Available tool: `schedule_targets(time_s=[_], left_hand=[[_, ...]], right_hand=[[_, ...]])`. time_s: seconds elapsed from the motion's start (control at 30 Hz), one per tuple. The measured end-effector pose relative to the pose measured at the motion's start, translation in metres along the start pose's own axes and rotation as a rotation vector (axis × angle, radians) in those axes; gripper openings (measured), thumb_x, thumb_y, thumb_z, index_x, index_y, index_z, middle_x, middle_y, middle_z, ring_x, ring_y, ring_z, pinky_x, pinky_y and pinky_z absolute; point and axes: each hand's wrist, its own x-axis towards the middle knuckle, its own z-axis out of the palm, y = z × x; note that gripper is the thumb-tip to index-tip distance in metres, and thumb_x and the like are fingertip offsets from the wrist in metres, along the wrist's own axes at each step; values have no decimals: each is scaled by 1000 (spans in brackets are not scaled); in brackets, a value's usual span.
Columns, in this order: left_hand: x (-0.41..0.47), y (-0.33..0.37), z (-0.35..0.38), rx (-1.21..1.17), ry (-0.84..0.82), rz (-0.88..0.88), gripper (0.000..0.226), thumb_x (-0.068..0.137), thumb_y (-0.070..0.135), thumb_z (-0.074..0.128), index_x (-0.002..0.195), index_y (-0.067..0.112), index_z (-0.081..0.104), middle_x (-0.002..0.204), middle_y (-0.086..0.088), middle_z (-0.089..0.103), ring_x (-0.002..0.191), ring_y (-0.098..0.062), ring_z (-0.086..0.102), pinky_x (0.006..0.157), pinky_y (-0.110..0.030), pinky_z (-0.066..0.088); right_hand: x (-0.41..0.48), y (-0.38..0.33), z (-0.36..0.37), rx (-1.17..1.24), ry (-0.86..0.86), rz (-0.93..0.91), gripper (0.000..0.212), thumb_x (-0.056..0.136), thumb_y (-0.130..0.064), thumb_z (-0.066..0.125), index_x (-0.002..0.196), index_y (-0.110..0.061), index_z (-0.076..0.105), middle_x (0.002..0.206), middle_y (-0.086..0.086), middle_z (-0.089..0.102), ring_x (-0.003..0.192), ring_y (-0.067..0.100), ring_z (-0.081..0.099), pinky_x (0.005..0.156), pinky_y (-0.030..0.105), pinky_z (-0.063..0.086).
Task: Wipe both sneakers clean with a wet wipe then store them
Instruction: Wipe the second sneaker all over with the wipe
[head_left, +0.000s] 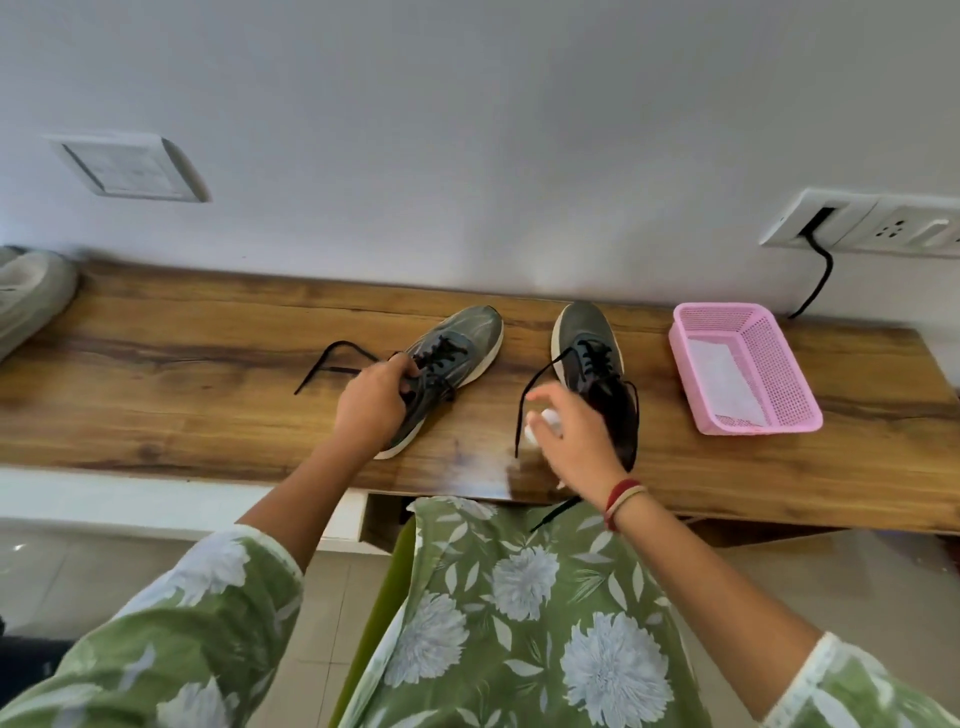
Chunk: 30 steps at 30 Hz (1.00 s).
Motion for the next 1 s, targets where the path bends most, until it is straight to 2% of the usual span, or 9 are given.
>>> schedule_targets(time_s=[0.1,0.17,0.23,0.4,0.5,0.63,0.77,0.9,1.0], left_hand=[[2,7,6,-1,-33,-133,21,91,17,46,103,12,62,94,-8,66,80,-29,61,63,-31,45],[1,13,11,-15,-93,-174,32,95,34,43,88,9,63,84,-8,66,75,-27,61,62,-30,44],[-2,16,12,49,-178,-153,40,93,48,48,82,12,59,76,-4,62,72,-24,60,59,-30,42],[1,11,3,16,-254,-188,23,87,31,64,102,13,61,88,-4,63,88,-26,62,66,-33,49],[3,15,-9,-337,-269,-322,18,88,26,65,88,9,61,78,-5,61,79,-23,61,68,-32,48],[-15,24,-26,-969,-312,-528,19,90,19,63,98,2,64,81,-9,63,72,-19,59,64,-27,48],[-43,33,-24,-1254,-351,-627,16,90,22,62,95,7,61,97,-14,63,87,-24,61,82,-38,51],[-86,40,-6,-1451,-414,-638,19,94,22,56,103,6,61,99,-14,67,88,-26,65,73,-38,56],[-121,37,21,-1631,-421,-595,18,95,20,52,105,9,62,97,-12,69,86,-23,67,73,-37,56]], right_hand=[[-11,-3,25,189,-23,68,10,92,-16,55,101,-18,58,99,-8,58,93,9,54,75,16,41],[-11,-8,31,316,21,134,7,92,-13,56,95,-16,60,95,-9,60,92,7,55,73,9,40],[-10,-14,33,442,49,205,9,92,-12,55,92,-13,63,92,-8,62,88,5,55,76,15,41],[-18,-36,29,653,82,304,14,94,-16,54,85,-11,64,83,-5,62,75,5,54,67,18,42],[-23,-50,19,767,83,351,14,94,-17,54,88,-11,65,81,-1,61,72,8,54,63,19,44],[-37,-69,-6,1004,90,409,13,94,-15,53,88,-13,65,77,2,65,65,8,59,52,18,49],[-54,-70,-31,1141,140,444,11,92,-16,54,93,-12,64,88,4,68,72,8,64,53,20,53],[-76,-60,-43,1194,182,488,21,88,-15,59,105,-4,64,100,7,67,87,13,62,70,24,54],[-96,-50,-42,1184,168,499,11,85,-9,61,95,-8,66,90,3,70,80,11,63,63,19,53]])
